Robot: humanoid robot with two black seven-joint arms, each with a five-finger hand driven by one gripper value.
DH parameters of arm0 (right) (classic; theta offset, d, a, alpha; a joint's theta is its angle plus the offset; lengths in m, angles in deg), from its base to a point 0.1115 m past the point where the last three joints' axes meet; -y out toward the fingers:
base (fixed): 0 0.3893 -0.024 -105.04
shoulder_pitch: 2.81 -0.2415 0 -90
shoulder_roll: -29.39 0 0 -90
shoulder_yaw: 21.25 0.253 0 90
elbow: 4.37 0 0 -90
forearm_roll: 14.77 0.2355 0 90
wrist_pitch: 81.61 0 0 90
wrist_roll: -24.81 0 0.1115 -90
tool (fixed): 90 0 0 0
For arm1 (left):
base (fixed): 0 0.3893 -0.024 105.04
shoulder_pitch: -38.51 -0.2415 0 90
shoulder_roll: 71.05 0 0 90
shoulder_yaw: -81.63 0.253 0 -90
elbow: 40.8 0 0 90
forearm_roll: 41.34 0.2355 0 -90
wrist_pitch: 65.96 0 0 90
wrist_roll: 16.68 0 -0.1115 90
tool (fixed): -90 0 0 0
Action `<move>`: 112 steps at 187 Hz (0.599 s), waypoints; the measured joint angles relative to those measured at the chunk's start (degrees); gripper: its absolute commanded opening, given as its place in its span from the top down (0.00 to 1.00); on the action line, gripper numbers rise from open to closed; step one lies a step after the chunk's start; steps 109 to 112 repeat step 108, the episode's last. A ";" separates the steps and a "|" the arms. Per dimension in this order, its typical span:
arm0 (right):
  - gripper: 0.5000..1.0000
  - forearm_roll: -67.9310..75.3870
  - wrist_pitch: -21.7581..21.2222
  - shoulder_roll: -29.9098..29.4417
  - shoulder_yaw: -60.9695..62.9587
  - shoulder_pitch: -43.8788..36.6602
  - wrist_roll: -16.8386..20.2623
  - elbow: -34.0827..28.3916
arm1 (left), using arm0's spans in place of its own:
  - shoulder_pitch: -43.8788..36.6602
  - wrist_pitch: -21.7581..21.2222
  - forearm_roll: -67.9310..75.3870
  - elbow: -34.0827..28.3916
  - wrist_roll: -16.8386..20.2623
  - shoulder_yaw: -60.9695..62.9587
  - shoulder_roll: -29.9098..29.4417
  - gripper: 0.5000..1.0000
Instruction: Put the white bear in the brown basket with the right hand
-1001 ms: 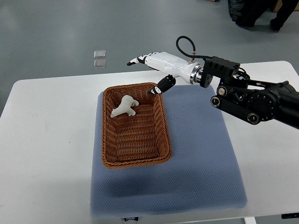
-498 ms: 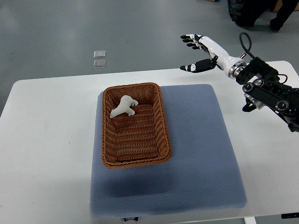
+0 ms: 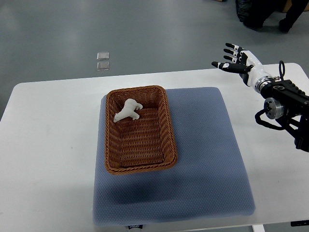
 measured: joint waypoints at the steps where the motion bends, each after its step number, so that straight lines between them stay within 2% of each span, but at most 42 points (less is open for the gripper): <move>1: 0.15 0.30 -0.01 0.00 0.00 0.01 0.00 0.03 | 0.00 0.00 0.00 0.00 0.00 0.00 0.00 0.00; 39: 0.15 7.36 -0.06 0.00 -0.02 0.37 -0.21 0.49 | 0.00 0.00 0.00 0.00 -0.01 -0.01 0.00 0.00; 112: 0.15 7.35 0.09 -0.42 -0.09 0.63 -0.68 0.51 | 0.00 0.00 0.00 0.00 -0.01 -0.01 0.00 0.00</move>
